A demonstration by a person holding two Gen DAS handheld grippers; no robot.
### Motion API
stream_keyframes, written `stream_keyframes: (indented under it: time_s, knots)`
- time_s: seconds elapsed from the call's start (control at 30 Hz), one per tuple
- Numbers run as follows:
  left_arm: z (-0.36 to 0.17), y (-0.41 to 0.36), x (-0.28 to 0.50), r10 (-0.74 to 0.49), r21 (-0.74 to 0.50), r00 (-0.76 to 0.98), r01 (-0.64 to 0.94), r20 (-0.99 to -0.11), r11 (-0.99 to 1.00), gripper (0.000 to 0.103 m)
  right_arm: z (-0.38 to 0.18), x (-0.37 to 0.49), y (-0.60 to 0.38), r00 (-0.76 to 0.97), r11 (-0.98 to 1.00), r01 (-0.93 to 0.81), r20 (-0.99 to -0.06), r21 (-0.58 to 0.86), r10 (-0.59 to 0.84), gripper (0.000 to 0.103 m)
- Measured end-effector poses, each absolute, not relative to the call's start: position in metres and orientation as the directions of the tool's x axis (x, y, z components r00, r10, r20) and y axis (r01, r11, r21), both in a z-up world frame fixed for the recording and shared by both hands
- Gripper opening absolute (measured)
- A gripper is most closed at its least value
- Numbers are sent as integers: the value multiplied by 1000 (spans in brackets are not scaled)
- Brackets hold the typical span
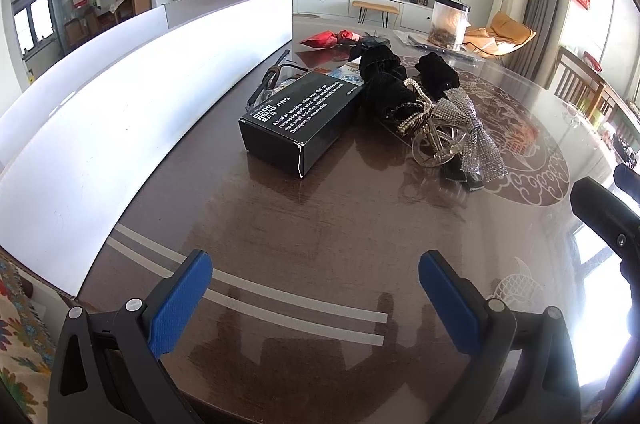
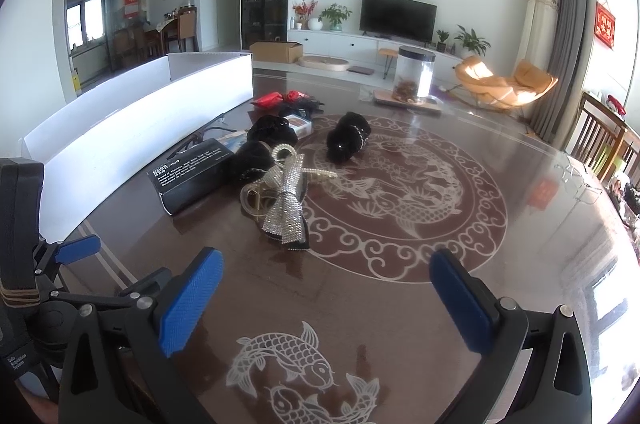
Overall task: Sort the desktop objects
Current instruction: 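Move the right tool to the rhinestone bow clip while the left tool approaches the black box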
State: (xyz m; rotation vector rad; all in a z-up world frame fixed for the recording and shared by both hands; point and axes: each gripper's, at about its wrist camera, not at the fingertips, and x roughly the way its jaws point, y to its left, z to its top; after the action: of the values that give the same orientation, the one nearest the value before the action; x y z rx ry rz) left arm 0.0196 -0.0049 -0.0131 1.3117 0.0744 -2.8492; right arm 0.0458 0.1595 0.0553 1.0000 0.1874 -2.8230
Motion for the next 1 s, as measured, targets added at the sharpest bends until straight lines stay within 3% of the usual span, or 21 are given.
stream_keyframes:
  time_s: [1.0]
  knots:
    - [-35, -8, -3, -42, 24, -588, 39, -808, -999, 103, 21, 20, 158, -694, -977, 212, -707, -24, -133, 103]
